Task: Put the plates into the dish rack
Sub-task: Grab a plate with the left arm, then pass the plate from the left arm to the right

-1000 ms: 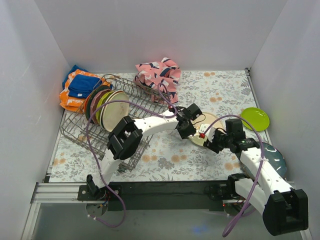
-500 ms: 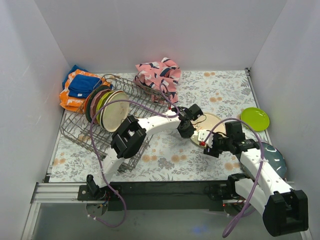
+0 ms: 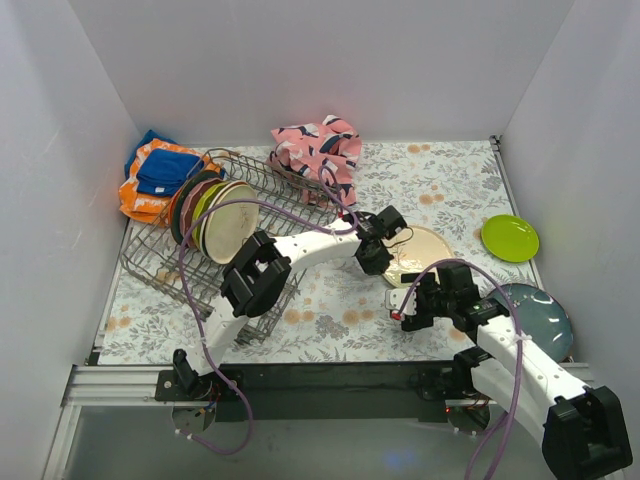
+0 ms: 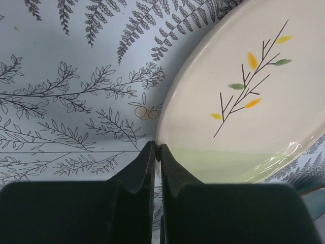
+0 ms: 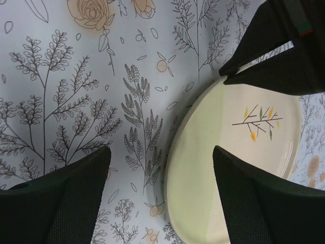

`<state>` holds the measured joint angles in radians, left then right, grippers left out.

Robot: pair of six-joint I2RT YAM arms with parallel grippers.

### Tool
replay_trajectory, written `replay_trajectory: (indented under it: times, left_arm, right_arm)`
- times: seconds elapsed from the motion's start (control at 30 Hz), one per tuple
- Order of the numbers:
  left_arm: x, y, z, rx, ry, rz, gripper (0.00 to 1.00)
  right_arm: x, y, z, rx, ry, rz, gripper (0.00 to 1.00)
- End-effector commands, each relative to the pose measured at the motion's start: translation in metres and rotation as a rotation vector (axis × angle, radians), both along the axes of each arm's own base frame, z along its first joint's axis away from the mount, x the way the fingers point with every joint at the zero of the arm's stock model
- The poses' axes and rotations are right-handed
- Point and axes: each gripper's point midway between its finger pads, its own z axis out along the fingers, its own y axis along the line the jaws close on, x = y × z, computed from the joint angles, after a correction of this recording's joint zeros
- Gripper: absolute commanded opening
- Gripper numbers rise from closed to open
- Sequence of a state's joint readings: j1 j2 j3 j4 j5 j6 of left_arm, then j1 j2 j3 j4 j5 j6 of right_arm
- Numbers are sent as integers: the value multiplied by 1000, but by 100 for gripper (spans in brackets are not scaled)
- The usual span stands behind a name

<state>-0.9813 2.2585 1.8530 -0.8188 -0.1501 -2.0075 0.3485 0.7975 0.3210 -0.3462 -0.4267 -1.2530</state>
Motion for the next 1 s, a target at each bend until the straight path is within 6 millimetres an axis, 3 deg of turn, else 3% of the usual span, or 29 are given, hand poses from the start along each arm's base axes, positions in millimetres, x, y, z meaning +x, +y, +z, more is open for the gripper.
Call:
replay_trajectory:
  times: [0.0, 0.2, 0.33, 0.53, 0.6, 0.67, 0.7, 0.8, 0.9, 0.93, 0.97]
  left_arm:
    - [6, -25, 88, -191, -87, -1, 0]
    - [5, -28, 101, -226, -93, 5, 0]
    - [8, -31, 113, -252, -106, 9, 0]
    - [8, -33, 125, -279, -117, 9, 0]
    - [9, -33, 128, -286, -121, 11, 0]
    - [8, -33, 129, -289, -120, 13, 0]
    - [8, -33, 131, -293, -121, 12, 0]
    - [7, -32, 133, -300, -121, 15, 0]
    - [6, -31, 134, -303, -121, 21, 0]
    - [5, -29, 134, -305, -119, 25, 0]
    - [5, -27, 133, -302, -118, 29, 0]
  right_arm:
    - [22, -3, -1, -33, -121, -92, 87]
    - [36, -7, -7, -77, -219, -160, 85]
    - [40, -7, -6, -76, -295, -166, 89]
    - [32, -14, -25, -130, -339, -135, 84]
    - [31, -27, -36, -181, -344, -165, 82]
    - [36, -27, -31, -181, -369, -181, 74]
    - [26, -37, -49, -219, -336, -185, 68]
    - [27, -43, -55, -252, -316, -214, 55]
    - [27, -47, -59, -265, -283, -246, 30]
    - [26, -47, -60, -261, -276, -252, 25]
    - [37, -40, -46, -234, -302, -263, 22]
